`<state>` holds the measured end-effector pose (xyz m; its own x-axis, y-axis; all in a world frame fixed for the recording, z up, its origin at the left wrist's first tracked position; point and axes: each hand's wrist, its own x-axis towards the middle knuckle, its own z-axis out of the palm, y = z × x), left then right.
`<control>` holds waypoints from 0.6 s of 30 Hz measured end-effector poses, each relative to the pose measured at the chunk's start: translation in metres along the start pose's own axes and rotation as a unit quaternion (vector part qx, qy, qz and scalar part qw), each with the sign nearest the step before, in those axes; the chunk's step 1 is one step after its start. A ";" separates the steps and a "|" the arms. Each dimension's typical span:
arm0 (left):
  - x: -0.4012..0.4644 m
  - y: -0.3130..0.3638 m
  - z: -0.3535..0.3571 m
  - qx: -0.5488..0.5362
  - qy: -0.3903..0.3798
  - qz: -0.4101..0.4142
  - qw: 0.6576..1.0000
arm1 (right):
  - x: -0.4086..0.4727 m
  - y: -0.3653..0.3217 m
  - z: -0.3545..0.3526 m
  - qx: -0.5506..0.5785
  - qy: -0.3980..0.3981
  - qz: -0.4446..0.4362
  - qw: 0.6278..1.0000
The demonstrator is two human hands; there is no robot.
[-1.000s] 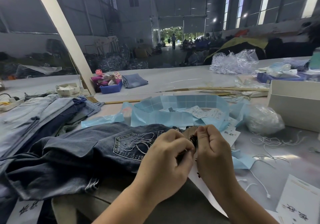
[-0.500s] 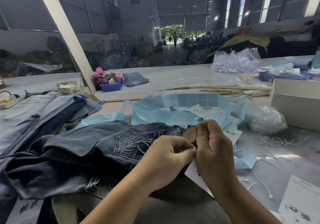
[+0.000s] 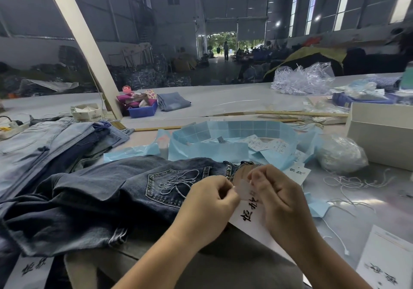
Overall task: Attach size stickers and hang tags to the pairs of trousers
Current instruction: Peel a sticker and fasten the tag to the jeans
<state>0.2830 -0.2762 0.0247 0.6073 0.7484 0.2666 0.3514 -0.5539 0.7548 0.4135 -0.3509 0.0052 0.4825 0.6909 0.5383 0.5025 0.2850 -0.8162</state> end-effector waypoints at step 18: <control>0.007 -0.009 -0.002 -0.062 -0.007 -0.118 0.991 | -0.003 0.004 -0.048 -0.281 -0.129 -0.068 0.949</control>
<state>0.2830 -0.2648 0.0208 0.5288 0.8462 0.0652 0.3953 -0.3135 0.8634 0.4483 -0.3834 0.0108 0.2300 0.8333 0.5027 0.8857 0.0349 -0.4630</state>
